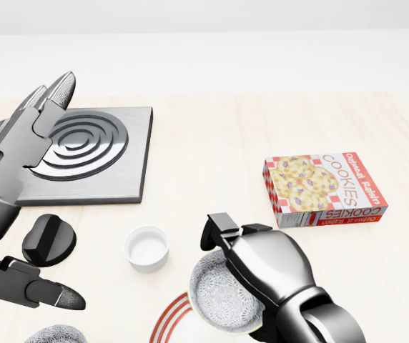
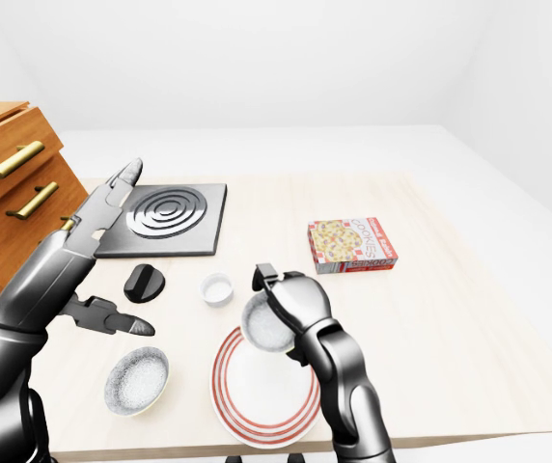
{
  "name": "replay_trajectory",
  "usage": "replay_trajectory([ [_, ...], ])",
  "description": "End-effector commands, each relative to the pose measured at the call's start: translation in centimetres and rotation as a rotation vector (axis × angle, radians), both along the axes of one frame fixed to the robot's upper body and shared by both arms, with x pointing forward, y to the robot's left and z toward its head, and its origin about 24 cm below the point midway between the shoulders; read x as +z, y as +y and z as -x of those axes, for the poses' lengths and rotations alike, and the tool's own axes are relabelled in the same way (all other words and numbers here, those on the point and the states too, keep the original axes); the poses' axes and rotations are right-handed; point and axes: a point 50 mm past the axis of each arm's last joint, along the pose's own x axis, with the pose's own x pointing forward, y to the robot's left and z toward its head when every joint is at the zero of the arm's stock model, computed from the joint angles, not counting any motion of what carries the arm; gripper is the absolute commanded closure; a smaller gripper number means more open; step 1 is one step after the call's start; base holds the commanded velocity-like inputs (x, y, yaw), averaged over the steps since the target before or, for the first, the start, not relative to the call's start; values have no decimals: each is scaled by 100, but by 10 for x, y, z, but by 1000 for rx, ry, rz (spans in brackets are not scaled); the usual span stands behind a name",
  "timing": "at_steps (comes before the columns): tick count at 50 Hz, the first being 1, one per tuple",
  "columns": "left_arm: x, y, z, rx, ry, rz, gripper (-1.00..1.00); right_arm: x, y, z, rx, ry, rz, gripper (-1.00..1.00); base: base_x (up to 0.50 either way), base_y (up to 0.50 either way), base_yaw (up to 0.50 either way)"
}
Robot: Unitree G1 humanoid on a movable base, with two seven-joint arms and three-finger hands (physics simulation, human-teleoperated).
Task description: Pick the akita bowl next to the plate and place it on the plate.
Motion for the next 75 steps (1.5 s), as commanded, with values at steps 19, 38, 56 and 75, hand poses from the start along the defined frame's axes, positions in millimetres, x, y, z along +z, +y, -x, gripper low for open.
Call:
replay_trajectory([
  [19,1,0,1,3,-5,-5,-100,-13,0,-6,-12,175,-112,100,0,0,0],
  [38,-1,2,2,11,5,2,-100,-15,4,0,-11,211,-120,100,0,0,0],
  [56,-1,3,2,14,2,1,-100,-31,7,1,-15,247,-125,100,0,0,0],
  [75,0,3,5,20,0,-5,-100,-37,8,-3,-34,290,-150,100,0,0,0],
])
